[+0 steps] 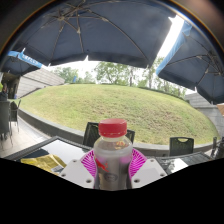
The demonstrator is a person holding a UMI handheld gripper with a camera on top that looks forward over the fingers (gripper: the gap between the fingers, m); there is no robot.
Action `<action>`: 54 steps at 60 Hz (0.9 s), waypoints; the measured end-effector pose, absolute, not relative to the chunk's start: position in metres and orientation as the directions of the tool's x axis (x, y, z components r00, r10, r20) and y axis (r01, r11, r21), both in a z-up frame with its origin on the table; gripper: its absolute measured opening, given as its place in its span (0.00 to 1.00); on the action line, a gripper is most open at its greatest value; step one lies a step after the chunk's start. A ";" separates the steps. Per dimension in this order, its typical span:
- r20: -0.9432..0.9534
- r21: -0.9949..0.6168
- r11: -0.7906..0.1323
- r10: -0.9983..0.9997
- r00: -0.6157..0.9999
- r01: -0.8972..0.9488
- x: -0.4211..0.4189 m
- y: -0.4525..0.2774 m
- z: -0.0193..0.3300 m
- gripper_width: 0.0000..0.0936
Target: Pour water
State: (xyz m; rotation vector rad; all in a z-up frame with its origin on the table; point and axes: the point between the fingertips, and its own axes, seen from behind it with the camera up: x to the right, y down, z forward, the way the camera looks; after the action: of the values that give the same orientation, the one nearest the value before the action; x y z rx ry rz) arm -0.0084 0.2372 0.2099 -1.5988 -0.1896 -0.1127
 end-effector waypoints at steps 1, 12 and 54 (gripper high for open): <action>0.154 -0.987 -0.035 0.065 0.986 0.156 -0.008 0.237 0.204 0.38; -0.054 -0.992 -0.120 0.120 0.991 -0.039 0.002 0.233 0.134 0.38; -0.064 -0.966 -0.259 0.181 0.981 -0.016 0.008 0.156 0.124 0.89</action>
State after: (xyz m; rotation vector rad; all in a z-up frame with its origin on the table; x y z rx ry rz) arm 0.0085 0.1561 0.1235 -1.8249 -0.1211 0.1873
